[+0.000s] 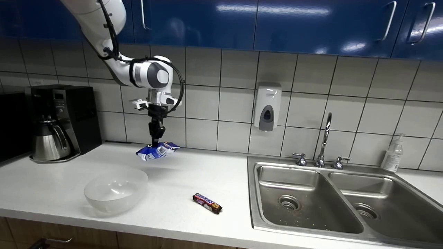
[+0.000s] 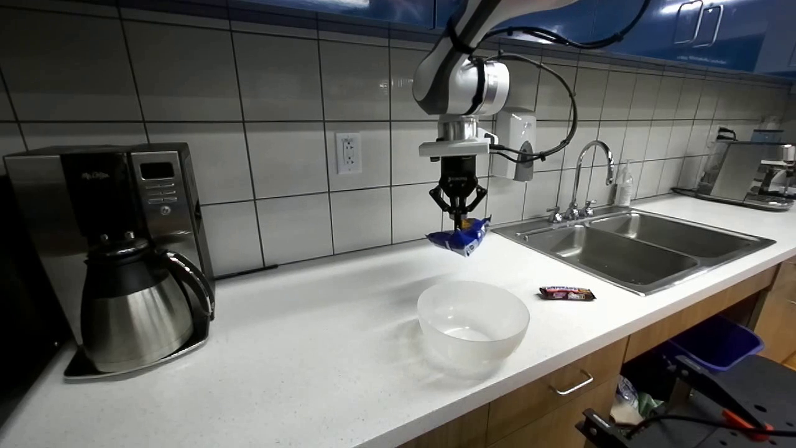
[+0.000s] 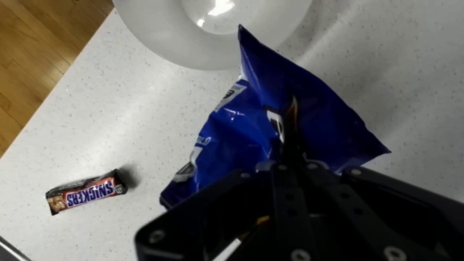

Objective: Put the blue packet in the bowl

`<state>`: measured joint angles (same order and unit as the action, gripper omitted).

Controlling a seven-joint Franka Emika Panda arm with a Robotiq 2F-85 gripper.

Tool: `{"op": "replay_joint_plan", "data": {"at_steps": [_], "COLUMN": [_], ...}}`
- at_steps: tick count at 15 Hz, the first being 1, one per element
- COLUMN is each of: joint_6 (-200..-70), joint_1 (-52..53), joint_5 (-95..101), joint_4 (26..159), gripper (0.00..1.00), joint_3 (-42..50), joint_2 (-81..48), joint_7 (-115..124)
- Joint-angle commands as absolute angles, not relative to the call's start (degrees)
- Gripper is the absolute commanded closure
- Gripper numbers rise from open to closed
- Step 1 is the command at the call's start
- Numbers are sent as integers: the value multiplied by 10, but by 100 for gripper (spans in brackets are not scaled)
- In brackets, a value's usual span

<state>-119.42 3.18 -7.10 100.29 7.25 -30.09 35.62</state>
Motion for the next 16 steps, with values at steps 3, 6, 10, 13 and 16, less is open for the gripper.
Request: {"op": "replay_joint_plan", "data": {"at_steps": [3,6,10,13,16], "joint_6": [-1230,-1239,-1239,-1254,-1276], "joint_1": [45,50,55,59,64], "joint_5": [-43,-31,-33,-40,-43], "joint_4": [1150,1203,1261,1287,1301], "gripper": [100,100,100,100,100], "joint_3": [65,57,35,21,9], "joint_2": [-195,-160,-127,-124,-138], "joint_7": [330,322,303,302,307]}}
